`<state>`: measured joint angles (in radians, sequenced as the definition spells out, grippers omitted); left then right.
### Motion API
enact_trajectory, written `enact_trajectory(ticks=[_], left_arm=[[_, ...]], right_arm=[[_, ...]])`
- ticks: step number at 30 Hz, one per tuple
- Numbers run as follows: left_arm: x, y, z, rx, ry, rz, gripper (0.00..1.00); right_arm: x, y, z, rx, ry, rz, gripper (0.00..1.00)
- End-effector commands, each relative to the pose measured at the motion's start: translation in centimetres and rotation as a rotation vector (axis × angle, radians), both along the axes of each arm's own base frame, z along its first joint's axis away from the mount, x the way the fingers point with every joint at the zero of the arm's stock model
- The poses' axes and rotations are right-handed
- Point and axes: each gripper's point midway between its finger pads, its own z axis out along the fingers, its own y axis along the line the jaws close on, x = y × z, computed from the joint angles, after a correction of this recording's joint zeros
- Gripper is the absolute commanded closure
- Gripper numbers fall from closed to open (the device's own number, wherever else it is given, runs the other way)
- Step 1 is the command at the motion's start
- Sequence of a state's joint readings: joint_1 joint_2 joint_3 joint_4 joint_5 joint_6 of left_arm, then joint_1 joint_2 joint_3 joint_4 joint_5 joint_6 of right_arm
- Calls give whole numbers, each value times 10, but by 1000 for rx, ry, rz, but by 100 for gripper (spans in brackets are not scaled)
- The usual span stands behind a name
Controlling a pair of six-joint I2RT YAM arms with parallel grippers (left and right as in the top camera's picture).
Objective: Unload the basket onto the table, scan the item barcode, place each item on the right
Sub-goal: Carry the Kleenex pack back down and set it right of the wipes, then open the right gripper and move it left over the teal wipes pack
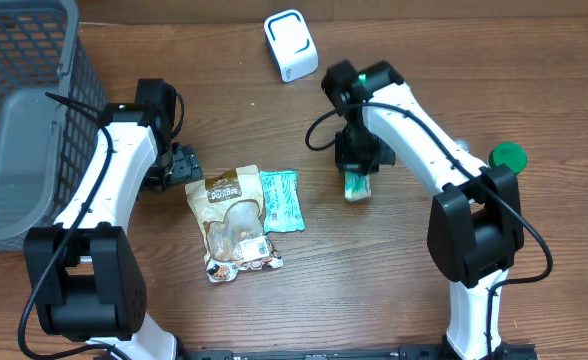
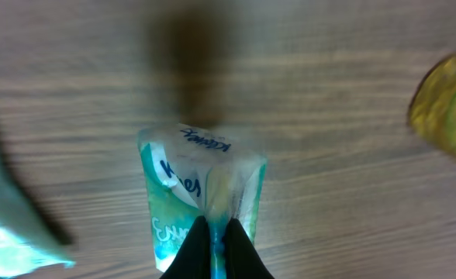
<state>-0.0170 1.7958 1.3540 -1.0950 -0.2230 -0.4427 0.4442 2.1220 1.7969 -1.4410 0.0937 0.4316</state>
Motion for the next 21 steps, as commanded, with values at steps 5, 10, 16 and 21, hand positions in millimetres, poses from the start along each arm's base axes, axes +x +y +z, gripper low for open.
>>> enact_trajectory(ticks=[5, 10, 16, 21], left_arm=[[0, 5, -2, 20, 8, 11, 0], [0, 5, -2, 20, 8, 11, 1], [0, 4, -2, 20, 8, 11, 1], [0, 4, -2, 20, 8, 11, 0]], right_arm=[[-9, -20, -24, -63, 22, -85, 96], [-1, -25, -25, -98, -23, -111, 96], [6, -23, -26, -89, -51, -112, 83], [11, -21, -26, -79, -71, -112, 76]])
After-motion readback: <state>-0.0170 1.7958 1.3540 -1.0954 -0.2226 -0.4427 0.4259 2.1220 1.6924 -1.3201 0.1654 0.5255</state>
